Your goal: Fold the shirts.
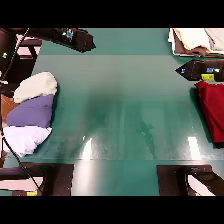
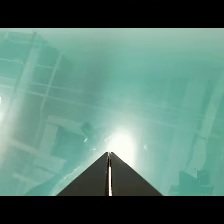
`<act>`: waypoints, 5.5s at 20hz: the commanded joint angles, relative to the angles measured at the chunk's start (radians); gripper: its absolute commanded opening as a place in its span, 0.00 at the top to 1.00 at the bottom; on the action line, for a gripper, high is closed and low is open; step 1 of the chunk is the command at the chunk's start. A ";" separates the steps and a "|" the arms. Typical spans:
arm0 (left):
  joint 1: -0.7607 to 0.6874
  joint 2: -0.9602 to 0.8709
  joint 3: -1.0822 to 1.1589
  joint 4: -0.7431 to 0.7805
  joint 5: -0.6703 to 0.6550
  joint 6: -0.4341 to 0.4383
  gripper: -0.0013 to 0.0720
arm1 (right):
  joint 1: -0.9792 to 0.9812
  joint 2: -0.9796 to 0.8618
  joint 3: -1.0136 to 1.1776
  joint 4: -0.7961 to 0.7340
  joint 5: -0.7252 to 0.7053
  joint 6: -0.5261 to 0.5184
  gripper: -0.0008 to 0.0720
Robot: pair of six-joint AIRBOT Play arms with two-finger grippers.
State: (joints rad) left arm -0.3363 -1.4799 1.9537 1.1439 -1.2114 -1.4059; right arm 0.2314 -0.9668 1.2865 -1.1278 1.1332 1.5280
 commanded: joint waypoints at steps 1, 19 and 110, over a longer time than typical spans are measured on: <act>0.000 0.000 0.000 0.000 0.000 0.000 0.94 | 0.002 0.001 0.000 0.001 -0.001 0.000 0.97; 0.017 0.000 -0.002 0.370 0.050 -0.054 0.15 | 0.002 0.002 0.000 0.002 0.001 0.000 0.97; 0.029 -0.198 -0.259 0.051 0.121 -0.026 0.94 | -0.062 -0.024 -0.873 0.412 -0.171 -0.081 0.43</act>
State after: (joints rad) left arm -0.3099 -1.6886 1.6920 1.1900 -1.0809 -1.4319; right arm 0.1413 -0.9909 0.4446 -0.8059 1.0779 1.4715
